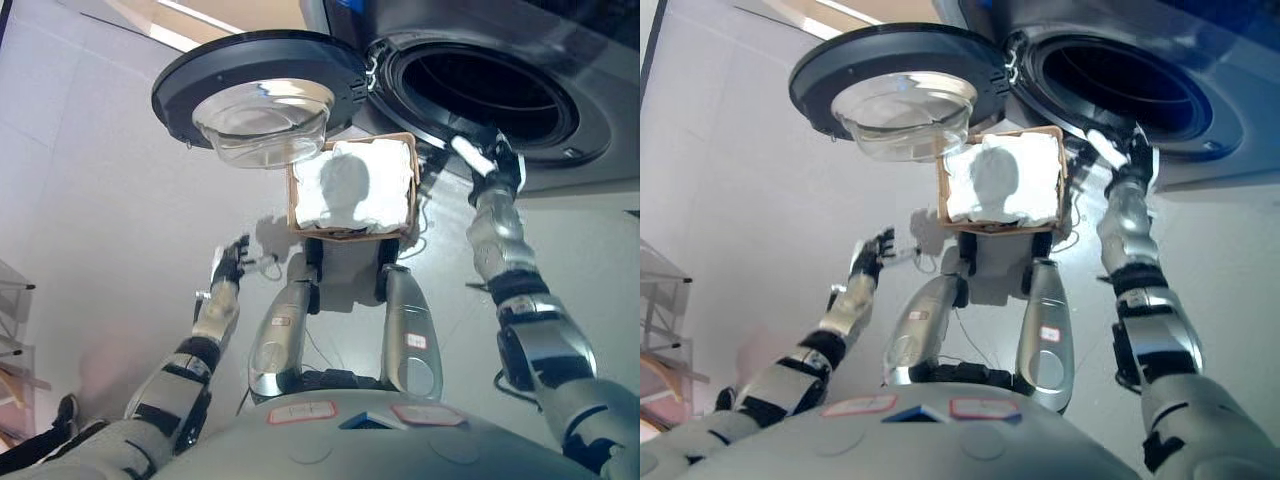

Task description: Put the clothes in the basket into the washing machine.

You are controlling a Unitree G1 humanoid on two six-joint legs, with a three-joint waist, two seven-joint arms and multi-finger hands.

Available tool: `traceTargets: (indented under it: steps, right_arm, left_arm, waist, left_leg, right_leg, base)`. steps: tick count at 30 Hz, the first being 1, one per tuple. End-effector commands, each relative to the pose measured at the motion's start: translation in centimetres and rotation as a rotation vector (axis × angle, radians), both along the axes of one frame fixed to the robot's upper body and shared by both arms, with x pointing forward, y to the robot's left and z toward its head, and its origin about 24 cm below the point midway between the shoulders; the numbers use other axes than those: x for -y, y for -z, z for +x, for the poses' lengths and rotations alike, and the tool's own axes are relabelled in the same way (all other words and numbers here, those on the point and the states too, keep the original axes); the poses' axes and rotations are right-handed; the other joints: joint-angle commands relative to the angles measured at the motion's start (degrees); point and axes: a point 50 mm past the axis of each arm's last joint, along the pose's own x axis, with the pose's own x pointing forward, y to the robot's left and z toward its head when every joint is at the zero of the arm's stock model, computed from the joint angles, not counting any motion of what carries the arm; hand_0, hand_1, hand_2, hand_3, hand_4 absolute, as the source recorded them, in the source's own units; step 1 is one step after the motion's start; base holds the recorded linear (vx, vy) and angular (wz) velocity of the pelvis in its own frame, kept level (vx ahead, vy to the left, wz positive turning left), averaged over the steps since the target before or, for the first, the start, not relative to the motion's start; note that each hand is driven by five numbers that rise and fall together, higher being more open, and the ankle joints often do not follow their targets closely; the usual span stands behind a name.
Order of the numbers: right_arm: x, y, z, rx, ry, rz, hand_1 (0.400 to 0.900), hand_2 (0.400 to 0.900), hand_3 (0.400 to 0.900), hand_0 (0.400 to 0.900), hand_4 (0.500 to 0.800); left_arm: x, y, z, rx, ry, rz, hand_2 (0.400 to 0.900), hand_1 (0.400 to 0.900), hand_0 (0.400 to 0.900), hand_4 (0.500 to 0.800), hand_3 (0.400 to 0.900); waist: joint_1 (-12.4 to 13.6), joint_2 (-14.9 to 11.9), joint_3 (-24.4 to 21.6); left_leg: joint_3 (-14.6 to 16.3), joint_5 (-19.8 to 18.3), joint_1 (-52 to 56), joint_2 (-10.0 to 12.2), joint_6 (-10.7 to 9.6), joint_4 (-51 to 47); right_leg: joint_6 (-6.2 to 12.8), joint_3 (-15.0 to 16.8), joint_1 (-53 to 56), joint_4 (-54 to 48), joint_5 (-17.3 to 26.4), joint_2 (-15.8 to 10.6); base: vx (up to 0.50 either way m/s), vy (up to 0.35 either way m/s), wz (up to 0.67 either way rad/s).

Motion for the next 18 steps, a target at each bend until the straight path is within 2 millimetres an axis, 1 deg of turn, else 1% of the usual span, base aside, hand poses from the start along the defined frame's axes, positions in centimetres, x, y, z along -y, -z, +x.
traceTargets:
  steps: [1, 3, 4, 8, 10, 14, 18]
  right_arm:
    - [0.2, 2.6, -2.7, -0.025, 0.038, 0.03, 0.9, 0.9, 0.9, 0.9, 0.8]
    - [0.6, 5.0, -5.1, -0.12, 0.086, 0.05, 0.9, 0.9, 0.9, 0.9, 0.8]
    - [0.7, 6.4, -6.5, -0.195, 0.078, 0.03, 0.9, 0.9, 0.9, 0.9, 0.8]
    - [0.7, 10.4, -11.5, -0.419, 0.101, 0.04, 0.9, 0.9, 0.9, 0.9, 0.8]
    - [0.7, 11.9, -13.8, -0.514, 0.137, 0.071, 0.9, 0.9, 0.9, 0.9, 0.8]
    - [-0.1, 14.5, -18.6, -0.724, 0.12, 0.098, 0.9, 0.9, 0.9, 0.9, 0.8]
    - [-0.7, 16.0, -22.6, -0.914, 0.083, 0.095, 0.9, 0.9, 0.9, 0.9, 0.8]
  left_arm:
    - [-3.3, 1.9, -5.2, -0.186, -0.076, 0.102, 0.9, 0.9, 0.9, 0.8, 0.9]
    - [-3.5, 2.2, -5.7, -0.215, -0.092, 0.104, 0.9, 0.9, 0.9, 0.8, 0.9]
    - [-3.7, 2.2, -6.0, -0.23, -0.097, 0.107, 0.9, 0.9, 0.9, 0.8, 0.9]
    - [-4.4, 2.6, -7.3, -0.289, -0.101, 0.129, 0.9, 0.9, 0.9, 0.8, 0.9]
    - [-4.7, 2.7, -8.0, -0.319, -0.11, 0.129, 0.9, 0.9, 0.9, 0.8, 0.9]
    - [-5.3, 2.9, -9.2, -0.363, -0.115, 0.129, 0.9, 0.9, 0.9, 0.8, 0.9]
    - [-5.8, 3.0, -10.2, -0.405, -0.113, 0.133, 0.9, 0.9, 0.9, 0.8, 0.9]
  waist:
    - [-0.4, -2.8, -6.5]
    - [-1.0, -3.7, -7.7]
    - [-1.2, -4.1, -8.6]
    - [-1.8, -5.0, -10.8]
    - [-2.0, -5.2, -12.0]
    - [-2.2, -5.7, -14.3]
    - [-2.2, -6.2, -16.0]
  left_leg:
    - [-1.3, -0.5, -1.2, -3.5, 2.4, -0.6]
    - [-1.2, -0.6, 1.9, -3.2, 2.3, -2.0]
    - [-1.1, -0.5, 3.2, -2.9, 2.3, -2.8]
    - [-0.8, -0.7, 8.3, -2.4, 2.1, -5.3]
    - [-0.4, -0.9, 10.8, -2.5, 2.1, -6.9]
    - [0.5, -1.3, 14.8, -2.4, 2.2, -9.0]
    - [1.2, -1.4, 18.3, -2.2, 2.3, -11.3]
  right_leg:
    - [1.61, -0.8, 7.0, -11.1, 5.0, 2.1]
    - [2.0, -0.9, 10.2, -13.2, 5.5, 2.3]
    - [2.19, -0.9, 11.6, -14.5, 5.9, 2.4]
    - [2.87, -0.7, 16.8, -18.0, 6.4, 2.4]
    - [3.23, -0.4, 19.2, -19.8, 6.7, 2.4]
    - [3.77, 0.0, 22.9, -21.9, 7.3, 2.5]
    - [4.22, 0.3, 25.8, -23.8, 7.8, 2.7]
  base:
    - [0.06, 0.01, -0.12]
    - [0.05, 0.007, -0.13]
    - [0.06, 0.009, -0.15]
    - [0.06, 0.001, -0.11]
    - [0.08, 0.01, -0.13]
    - [0.08, 0.007, -0.14]
    - [0.07, 0.006, -0.11]
